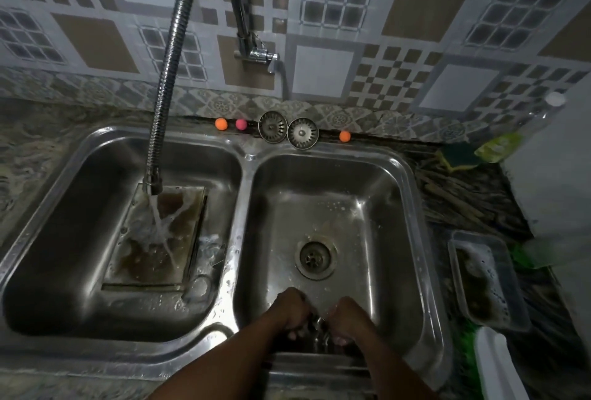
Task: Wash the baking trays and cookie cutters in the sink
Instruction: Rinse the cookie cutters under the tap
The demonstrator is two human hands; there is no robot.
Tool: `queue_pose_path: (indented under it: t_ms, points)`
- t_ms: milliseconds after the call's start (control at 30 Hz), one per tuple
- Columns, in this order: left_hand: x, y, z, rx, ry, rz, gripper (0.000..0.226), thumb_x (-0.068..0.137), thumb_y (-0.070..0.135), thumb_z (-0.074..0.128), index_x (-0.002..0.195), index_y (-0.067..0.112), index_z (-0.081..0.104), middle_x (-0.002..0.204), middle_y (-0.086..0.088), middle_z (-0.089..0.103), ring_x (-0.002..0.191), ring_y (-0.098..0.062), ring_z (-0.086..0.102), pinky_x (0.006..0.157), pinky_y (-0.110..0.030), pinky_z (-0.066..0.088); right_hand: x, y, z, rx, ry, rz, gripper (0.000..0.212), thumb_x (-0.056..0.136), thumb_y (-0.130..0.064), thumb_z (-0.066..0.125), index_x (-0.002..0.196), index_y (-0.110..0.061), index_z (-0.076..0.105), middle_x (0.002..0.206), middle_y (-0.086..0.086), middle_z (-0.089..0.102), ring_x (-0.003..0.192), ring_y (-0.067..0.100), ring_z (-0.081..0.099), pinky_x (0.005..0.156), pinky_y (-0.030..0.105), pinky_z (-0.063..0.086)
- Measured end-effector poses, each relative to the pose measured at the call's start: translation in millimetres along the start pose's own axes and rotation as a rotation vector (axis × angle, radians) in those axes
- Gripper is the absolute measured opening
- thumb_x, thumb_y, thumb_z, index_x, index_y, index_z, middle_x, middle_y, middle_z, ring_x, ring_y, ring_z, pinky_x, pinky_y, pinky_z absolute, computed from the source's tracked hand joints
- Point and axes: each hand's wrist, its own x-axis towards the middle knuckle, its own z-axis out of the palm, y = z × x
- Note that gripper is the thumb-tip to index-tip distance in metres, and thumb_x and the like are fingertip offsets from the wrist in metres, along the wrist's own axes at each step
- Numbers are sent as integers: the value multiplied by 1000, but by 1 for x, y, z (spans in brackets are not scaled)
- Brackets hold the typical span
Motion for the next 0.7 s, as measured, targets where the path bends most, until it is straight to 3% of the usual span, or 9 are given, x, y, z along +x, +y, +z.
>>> queue_pose_path:
  t_ms: [100, 167, 233, 300, 367, 500, 600, 700]
  points:
    - [0, 0, -6, -38, 42, 35, 8, 89, 18, 62, 92, 13, 67, 80, -9, 75, 49, -18, 64, 38, -23, 44, -2, 4, -4, 10, 127, 18, 3, 87, -13, 61, 84, -14, 61, 85, 4, 61, 74, 19, 60, 58, 19, 43]
    - [2, 3, -11, -75, 85, 100, 11, 84, 21, 61, 80, 15, 69, 69, -7, 73, 45, -19, 61, 42, -23, 45, -2, 4, -11, 110, 180, 63, 20, 88, -14, 58, 103, -3, 66, 104, 8, 67, 93, 22, 65, 66, 21, 43]
    - [0, 11, -23, -173, 103, 155, 18, 83, 18, 58, 70, 12, 69, 61, -13, 66, 43, -23, 58, 45, -29, 45, -8, -6, -21, 104, 241, 3, 26, 91, -12, 50, 107, 1, 66, 113, 15, 66, 109, 29, 62, 78, 27, 46]
    - [-7, 22, -43, -309, 127, 212, 24, 91, 11, 55, 69, 11, 66, 59, -15, 61, 41, -24, 55, 41, -27, 42, -21, -30, -33, 287, 352, -22, 22, 88, -10, 49, 96, -2, 69, 100, 20, 67, 104, 35, 64, 77, 34, 50]
    - [-24, 30, -72, -435, 211, 270, 23, 93, 7, 55, 72, 12, 64, 60, -10, 63, 42, -22, 57, 38, -22, 42, -39, -67, -45, 375, 466, -90, 24, 88, -15, 50, 91, -6, 71, 93, 17, 70, 93, 33, 66, 69, 29, 48]
    - [-46, 8, -132, -556, 451, 318, 20, 89, 14, 58, 72, 10, 67, 58, -12, 62, 45, -21, 58, 45, -22, 41, -73, -148, -55, 540, 520, -310, 24, 85, -11, 54, 64, -5, 64, 58, 12, 63, 51, 20, 57, 51, 28, 45]
    - [-52, -34, -162, -431, 637, 225, 22, 82, 25, 58, 67, 11, 66, 65, -16, 67, 62, -31, 65, 56, -28, 42, -85, -202, -45, 692, 443, -372, 21, 87, -3, 54, 71, -8, 66, 51, 7, 59, 38, 11, 53, 40, 18, 39]
    - [-68, -74, -170, -239, 658, 159, 15, 89, 22, 60, 83, 11, 68, 78, -11, 67, 80, -29, 64, 61, -30, 41, -83, -246, -18, 702, 361, -440, 28, 87, -10, 52, 60, -13, 62, 47, 0, 56, 45, 15, 54, 52, 32, 49]
